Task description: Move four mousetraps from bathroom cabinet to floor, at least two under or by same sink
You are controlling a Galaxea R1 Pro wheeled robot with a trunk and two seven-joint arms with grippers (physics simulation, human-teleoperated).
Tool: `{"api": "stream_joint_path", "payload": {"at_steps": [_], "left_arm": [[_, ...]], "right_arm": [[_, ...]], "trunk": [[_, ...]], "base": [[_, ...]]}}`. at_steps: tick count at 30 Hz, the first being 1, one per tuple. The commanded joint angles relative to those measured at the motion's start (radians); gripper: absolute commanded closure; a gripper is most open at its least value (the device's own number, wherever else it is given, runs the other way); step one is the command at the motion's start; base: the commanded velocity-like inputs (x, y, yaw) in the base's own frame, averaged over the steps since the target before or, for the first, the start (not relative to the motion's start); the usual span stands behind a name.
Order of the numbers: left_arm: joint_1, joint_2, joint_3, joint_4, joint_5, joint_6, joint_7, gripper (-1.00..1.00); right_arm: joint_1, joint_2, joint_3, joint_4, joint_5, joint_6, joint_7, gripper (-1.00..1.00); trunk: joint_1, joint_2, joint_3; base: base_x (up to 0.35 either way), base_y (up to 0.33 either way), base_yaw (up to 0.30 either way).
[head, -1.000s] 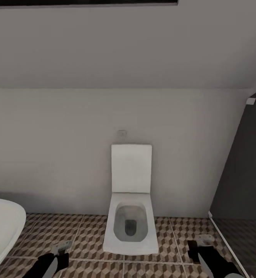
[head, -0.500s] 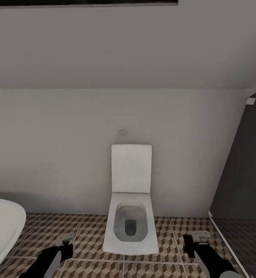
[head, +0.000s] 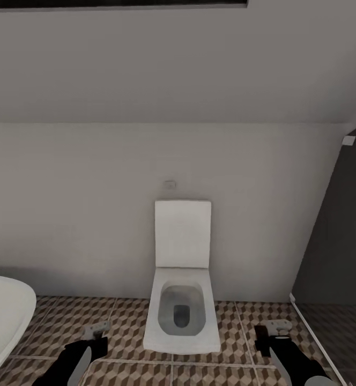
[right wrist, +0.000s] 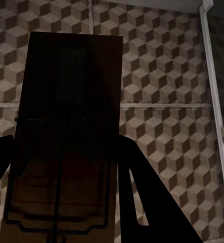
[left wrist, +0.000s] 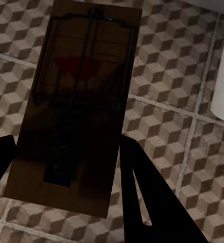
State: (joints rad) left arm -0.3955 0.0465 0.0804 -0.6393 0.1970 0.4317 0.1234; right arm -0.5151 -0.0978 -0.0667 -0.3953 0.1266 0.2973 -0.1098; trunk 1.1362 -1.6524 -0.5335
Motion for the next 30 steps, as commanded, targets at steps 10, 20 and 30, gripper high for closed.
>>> {"api": "stream_joint_path", "payload": {"at_steps": [10,20,30], "left_arm": [[0.0,0.001,-0.083,-0.002,0.007,0.003,0.008,1.0],[0.0,0.003,-0.094,-0.002,0.006,0.0,0.009,1.0],[0.0,0.009,-0.094,0.001,0.004,0.002,0.013,1.0]], "right_arm": [[0.0,0.001,-0.004,-0.002,0.008,0.006,0.001,1.0],[0.0,0.001,-0.003,-0.002,0.012,-0.001,0.002,1.0],[0.0,0.001,-0.002,0.008,0.011,-0.019,0.001,1.0]], "trunk": [[0.031,-0.057,-0.026],[0.069,-0.127,-0.057],[0.107,-0.197,-0.089]], "base": [[0.0,0.0,0.0],[0.0,0.0,0.0],[0.0,0.0,0.0]]}}
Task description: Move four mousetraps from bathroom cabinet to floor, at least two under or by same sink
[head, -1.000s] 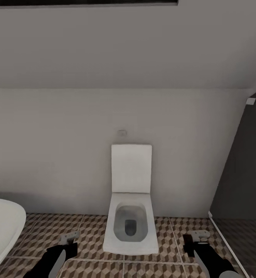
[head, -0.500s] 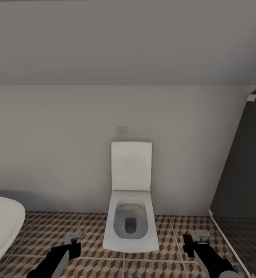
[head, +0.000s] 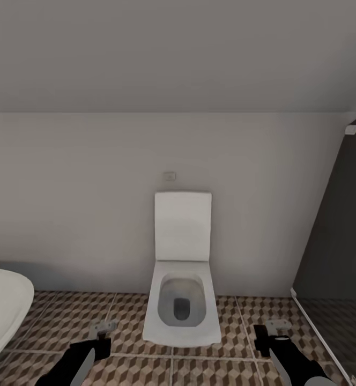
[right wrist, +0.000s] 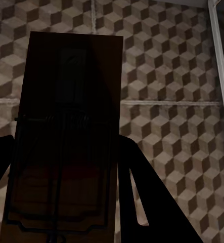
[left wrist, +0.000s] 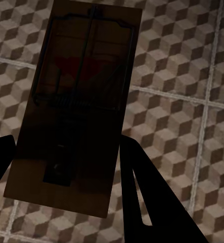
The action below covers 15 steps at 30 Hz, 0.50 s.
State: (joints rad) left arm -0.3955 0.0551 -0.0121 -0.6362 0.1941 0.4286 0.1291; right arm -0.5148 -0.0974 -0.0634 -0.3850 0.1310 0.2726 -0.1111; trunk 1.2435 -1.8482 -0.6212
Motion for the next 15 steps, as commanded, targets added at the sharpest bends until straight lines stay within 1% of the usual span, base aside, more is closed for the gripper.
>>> {"api": "stream_joint_path", "payload": {"at_steps": [1,9,10,12,13,15], "left_arm": [[0.0,0.0,-0.002,-0.001,0.007,0.005,0.008,1.0],[0.0,-0.001,0.0,-0.014,0.007,0.009,0.011,1.0],[0.0,-0.004,0.0,-0.055,0.007,0.039,0.014,1.0],[0.0,-0.004,0.0,-0.083,0.007,0.065,0.014,1.0],[0.0,-0.004,0.0,-0.121,0.007,0.098,0.016,1.0],[0.0,-0.004,0.0,-0.211,0.007,0.171,0.02,1.0]], "right_arm": [[0.0,0.001,-0.006,-0.001,0.006,-0.003,0.002,1.0],[0.0,0.001,-0.005,-0.001,0.003,-0.028,0.002,1.0],[-0.01,0.014,-0.005,-0.01,0.002,-0.027,-0.008,1.0],[-0.021,0.026,-0.005,-0.012,0.002,-0.026,-0.019,1.0],[-0.036,0.037,-0.005,-0.013,0.002,-0.025,-0.035,1.0],[-0.062,0.052,-0.006,-0.014,0.0,-0.024,-0.067,1.0]], "trunk": [[0.004,-0.008,-0.004],[0.035,-0.064,-0.029],[0.038,-0.071,-0.032],[0.046,-0.085,-0.039],[0.05,-0.092,-0.042],[0.058,-0.106,-0.048]], "base": [[0.0,0.0,0.0],[0.0,0.0,0.0],[0.0,0.0,0.0],[0.0,0.0,0.0],[0.0,0.0,0.0],[0.0,0.0,0.0]]}}
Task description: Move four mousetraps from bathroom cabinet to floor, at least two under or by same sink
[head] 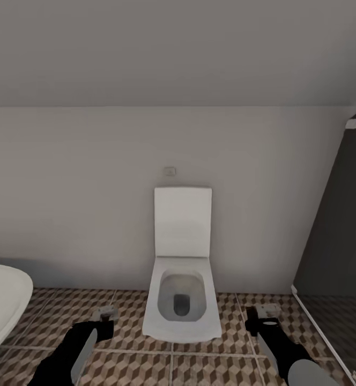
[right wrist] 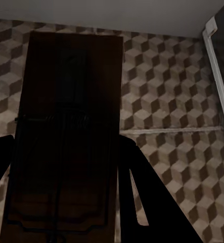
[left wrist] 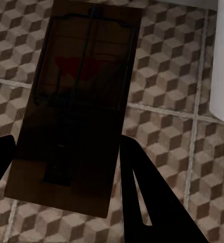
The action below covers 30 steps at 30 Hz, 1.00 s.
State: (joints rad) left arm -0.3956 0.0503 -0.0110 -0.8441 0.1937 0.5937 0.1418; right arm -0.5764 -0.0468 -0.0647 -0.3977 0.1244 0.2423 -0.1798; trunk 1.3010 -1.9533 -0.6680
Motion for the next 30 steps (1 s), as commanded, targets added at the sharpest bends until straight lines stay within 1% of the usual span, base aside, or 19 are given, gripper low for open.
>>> {"api": "stream_joint_path", "payload": {"at_steps": [1,2,4,6,8,10,11,14,19,30], "left_arm": [[0.0,0.0,-0.001,-0.044,0.007,0.041,0.01,1.0],[0.0,0.0,-0.001,-0.081,0.006,0.071,0.012,1.0],[-0.001,0.0,-0.001,-0.126,0.004,0.103,0.014,1.0],[-0.002,-0.001,-0.001,-0.154,-0.006,0.119,0.015,1.0],[-0.008,-0.007,-0.002,-0.171,-0.034,0.13,0.016,1.0],[-0.013,-0.023,-0.003,-0.173,-0.072,0.134,0.016,1.0],[-0.015,-0.031,-0.003,-0.166,-0.102,0.135,0.016,1.0],[-0.016,-0.035,-0.003,-0.142,-0.119,0.132,0.014,1.0],[-0.016,-0.038,-0.003,-0.116,-0.126,0.128,0.014,1.0],[-0.016,-0.038,-0.004,-0.101,-0.128,0.127,0.015,1.0]], "right_arm": [[-0.008,0.004,-0.005,-0.003,0.006,0.005,-0.01,1.0],[-0.015,0.007,-0.006,-0.003,0.006,0.005,-0.016,1.0],[-0.024,0.009,-0.006,-0.004,0.006,0.005,-0.022,1.0],[-0.029,0.01,-0.006,-0.004,0.006,0.003,-0.024,1.0],[-0.034,0.011,-0.005,-0.004,0.006,0.004,-0.026,1.0],[-0.037,0.011,-0.005,-0.004,0.005,0.003,-0.027,1.0],[-0.038,0.011,-0.005,-0.003,0.005,0.001,-0.027,1.0],[-0.039,0.01,-0.005,0.002,0.004,-0.002,-0.027,1.0],[-0.039,0.01,-0.004,0.009,0.003,-0.005,-0.027,1.0],[-0.039,0.01,-0.006,0.013,0.004,-0.006,-0.027,1.0]], "trunk": [[0.004,-0.008,-0.004],[0.008,-0.015,-0.008],[0.015,-0.029,-0.014],[0.023,-0.043,-0.02],[0.031,-0.057,-0.026],[0.038,-0.071,-0.033],[0.042,-0.078,-0.036],[0.054,-0.099,-0.045],[0.073,-0.134,-0.061],[0.115,-0.211,-0.095]], "base": [[0.0,0.0,0.0],[0.0,0.0,0.0],[0.0,0.0,0.0],[0.0,0.0,0.0],[0.0,0.0,0.0],[0.0,0.0,0.0],[0.0,0.0,0.0],[0.0,0.0,0.0],[0.0,0.0,0.0],[0.0,0.0,0.0]]}}
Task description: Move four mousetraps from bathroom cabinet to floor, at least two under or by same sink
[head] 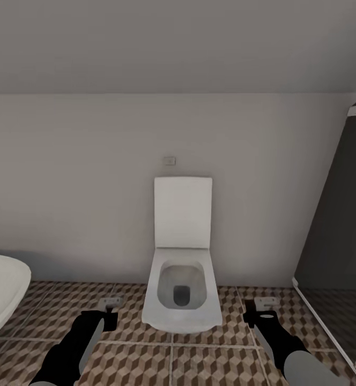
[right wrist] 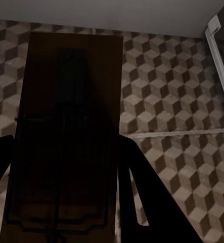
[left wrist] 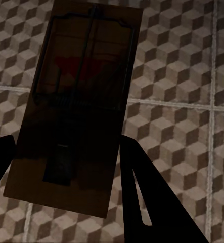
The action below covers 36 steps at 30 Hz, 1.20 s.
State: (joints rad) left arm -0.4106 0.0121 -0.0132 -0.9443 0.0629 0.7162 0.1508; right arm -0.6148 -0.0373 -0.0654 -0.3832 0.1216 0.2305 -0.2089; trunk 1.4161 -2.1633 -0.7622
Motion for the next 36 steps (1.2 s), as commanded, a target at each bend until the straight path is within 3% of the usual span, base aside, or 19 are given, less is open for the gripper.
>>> {"api": "stream_joint_path", "payload": {"at_steps": [1,36], "left_arm": [[0.0,0.0,-0.002,-0.001,0.003,0.005,0.006,1.0],[0.0,0.0,-0.003,0.008,0.008,0.002,0.007,1.0]], "right_arm": [[0.0,0.001,-0.005,-0.002,0.007,0.006,0.002,1.0],[0.0,0.003,-0.007,-0.003,0.01,0.006,0.002,1.0]], "trunk": [[0.004,-0.008,-0.004],[0.138,-0.253,-0.114]], "base": [[0.0,0.0,0.0],[0.0,0.0,0.0]]}}
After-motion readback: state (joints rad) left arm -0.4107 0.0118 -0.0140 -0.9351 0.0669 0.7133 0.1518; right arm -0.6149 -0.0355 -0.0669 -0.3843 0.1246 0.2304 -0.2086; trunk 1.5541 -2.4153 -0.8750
